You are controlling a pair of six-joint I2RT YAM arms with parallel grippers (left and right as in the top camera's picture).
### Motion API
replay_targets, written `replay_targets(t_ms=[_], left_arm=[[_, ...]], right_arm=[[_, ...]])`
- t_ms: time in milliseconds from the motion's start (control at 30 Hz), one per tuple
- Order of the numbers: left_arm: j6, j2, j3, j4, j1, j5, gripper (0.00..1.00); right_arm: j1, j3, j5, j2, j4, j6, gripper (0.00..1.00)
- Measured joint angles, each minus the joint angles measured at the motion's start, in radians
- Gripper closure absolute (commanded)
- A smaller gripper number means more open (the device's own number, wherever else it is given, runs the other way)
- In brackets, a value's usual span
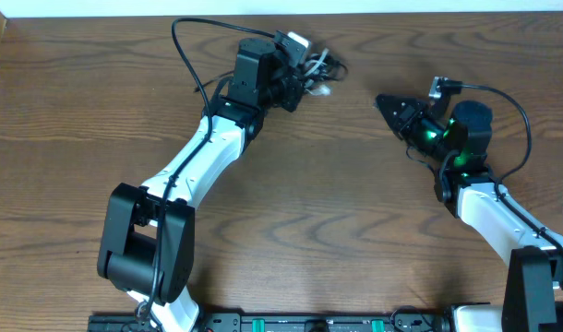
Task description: Untangle cables
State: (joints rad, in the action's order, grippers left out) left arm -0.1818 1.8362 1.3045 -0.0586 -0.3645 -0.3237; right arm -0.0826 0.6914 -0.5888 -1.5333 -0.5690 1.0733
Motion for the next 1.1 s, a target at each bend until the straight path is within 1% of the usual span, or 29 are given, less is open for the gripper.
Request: replay_targets(t_ms=[67,133,267,367,533,733,1100], left_arm=[[0.002,0.000,0.000,0.000,-0.001,-0.082,0.93],[0.002,0.000,0.000,-0.001,-0.006,-0.141,0.93],[0.001,0.000,0.000,-0.018,-0.034,-0.198,0.93],[-0.006,0.000,0.000,-0.031,-0.068,-0.200,0.93],[-0.042,0.000,0.000,-0.028,-0.112,-0.161,0.93],[-0.089,0.000,0.000,-0.028,-0.127,-0.146,0.93],[-0.131,0.000,0.000,-0.050,-0.150,-0.245,0.92]], right_arm=[[-0.001,0.000,-0.006,0.000,-0.020,0.003,0.44],[-0.004,0.000,-0.010,0.000,-0.022,0.020,0.40],[-0.031,0.000,-0.014,0.000,-0.022,0.056,0.40],[-0.054,0.000,-0.018,0.000,-0.022,0.079,0.41],[-0.063,0.000,-0.021,0.000,-0.024,0.108,0.45],[-0.063,0.000,-0.010,0.000,-0.023,0.119,0.56],[-0.063,0.000,0.089,0.000,0.018,0.112,0.60]])
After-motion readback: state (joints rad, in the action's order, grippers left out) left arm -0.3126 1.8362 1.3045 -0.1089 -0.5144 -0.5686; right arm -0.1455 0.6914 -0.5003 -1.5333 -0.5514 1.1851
